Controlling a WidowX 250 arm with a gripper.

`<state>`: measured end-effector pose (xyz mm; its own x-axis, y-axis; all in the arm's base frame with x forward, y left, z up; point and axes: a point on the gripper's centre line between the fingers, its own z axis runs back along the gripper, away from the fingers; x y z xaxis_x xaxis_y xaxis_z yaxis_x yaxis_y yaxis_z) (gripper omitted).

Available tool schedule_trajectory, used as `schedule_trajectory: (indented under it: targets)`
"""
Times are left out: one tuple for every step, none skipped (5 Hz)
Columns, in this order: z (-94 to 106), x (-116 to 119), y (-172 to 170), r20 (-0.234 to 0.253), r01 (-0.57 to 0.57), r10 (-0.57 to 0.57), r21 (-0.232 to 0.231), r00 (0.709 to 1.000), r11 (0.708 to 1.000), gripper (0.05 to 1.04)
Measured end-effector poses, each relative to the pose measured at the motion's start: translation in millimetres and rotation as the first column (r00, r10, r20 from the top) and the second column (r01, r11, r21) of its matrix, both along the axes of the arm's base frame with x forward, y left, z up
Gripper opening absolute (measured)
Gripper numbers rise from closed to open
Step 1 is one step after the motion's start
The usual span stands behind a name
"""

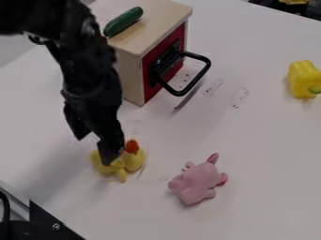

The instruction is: Put the yellow duck on top of the drawer

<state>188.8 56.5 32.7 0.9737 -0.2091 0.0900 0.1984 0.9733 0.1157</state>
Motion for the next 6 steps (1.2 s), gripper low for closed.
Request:
schedule_trajectory:
  targets:
    - [-19.5,2.1,-5.2,-0.041,0.036,-0.037,-0.028,0.998,0.999,0.997]
    - [-34.5,7.2,-3.8,-0.092,0.076,-0.079,-0.036,0.993,0.996,0.967]
    - [-37.5,9.2,-1.5,-0.111,0.066,-0.071,-0.048,0.991,0.997,0.798]
    - [-35.1,7.5,-2.1,-0.104,0.074,-0.079,-0.051,0.991,0.996,0.538]
    - [-11.3,4.9,1.0,-0.07,0.078,-0.083,-0.071,0.994,0.994,0.308]
    - [26.8,16.0,24.6,-0.006,-0.008,0.007,-0.103,1.0,0.995,0.156]
